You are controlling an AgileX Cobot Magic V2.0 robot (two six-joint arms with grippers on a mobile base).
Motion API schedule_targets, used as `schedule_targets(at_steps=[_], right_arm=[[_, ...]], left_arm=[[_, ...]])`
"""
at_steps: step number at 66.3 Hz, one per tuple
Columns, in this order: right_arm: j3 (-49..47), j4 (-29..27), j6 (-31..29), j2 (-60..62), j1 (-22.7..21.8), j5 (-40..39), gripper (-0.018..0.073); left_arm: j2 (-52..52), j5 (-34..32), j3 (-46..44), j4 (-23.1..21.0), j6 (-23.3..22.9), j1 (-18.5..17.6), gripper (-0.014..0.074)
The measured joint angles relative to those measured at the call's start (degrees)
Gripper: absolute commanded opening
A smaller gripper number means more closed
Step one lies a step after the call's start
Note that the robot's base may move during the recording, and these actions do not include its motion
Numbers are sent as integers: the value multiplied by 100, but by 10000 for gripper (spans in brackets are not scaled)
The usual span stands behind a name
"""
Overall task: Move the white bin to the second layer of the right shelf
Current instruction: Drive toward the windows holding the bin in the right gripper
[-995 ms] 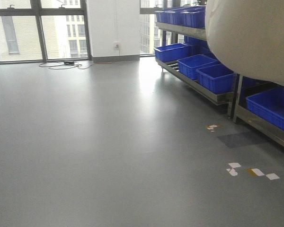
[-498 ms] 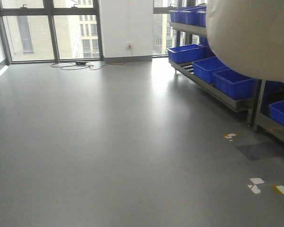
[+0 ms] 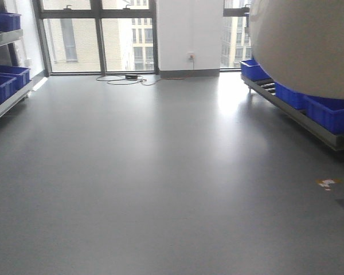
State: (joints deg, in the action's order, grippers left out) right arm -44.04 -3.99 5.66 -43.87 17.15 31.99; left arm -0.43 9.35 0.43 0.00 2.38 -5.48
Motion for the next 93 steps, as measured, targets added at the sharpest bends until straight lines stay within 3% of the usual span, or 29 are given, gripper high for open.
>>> schedule_targets(at_steps=[93], right_arm=[[0,0,0,0,0,0,52]], left_arm=[[0,0,0,0,0,0,85]])
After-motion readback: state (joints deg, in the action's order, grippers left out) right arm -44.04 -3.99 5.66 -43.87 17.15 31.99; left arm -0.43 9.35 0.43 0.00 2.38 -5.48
